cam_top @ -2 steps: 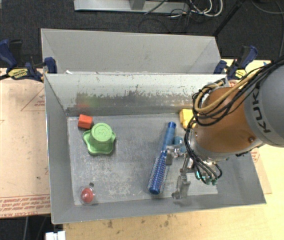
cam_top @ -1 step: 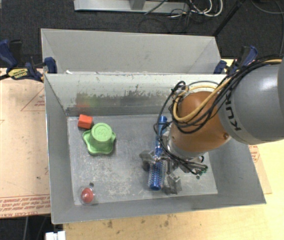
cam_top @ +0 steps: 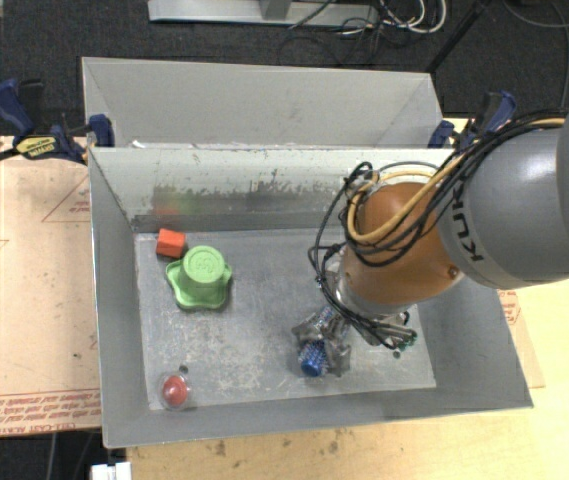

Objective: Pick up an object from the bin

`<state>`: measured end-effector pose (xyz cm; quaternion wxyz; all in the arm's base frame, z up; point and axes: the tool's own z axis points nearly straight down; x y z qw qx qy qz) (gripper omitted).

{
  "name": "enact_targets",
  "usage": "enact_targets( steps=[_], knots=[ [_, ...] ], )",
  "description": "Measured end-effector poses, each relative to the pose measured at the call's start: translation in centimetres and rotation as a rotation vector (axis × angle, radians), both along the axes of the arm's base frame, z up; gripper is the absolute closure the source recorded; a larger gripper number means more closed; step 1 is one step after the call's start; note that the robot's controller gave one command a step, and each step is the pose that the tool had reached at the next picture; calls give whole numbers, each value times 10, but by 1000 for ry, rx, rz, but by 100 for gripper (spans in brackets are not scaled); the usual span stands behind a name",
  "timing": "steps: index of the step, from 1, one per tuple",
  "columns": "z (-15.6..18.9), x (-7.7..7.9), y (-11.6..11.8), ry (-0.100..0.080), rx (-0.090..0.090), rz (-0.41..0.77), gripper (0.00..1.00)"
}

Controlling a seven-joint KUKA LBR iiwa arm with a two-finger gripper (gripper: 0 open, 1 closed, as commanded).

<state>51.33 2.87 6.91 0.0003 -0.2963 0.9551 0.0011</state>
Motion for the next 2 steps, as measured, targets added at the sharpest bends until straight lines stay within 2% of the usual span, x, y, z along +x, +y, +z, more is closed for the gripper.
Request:
enact_targets(
  steps=[1,2],
  knots=[
    [123,28,-22,-9,-2,60,100],
    [199,35,-36,-6,-2,428,100]
  ],
)
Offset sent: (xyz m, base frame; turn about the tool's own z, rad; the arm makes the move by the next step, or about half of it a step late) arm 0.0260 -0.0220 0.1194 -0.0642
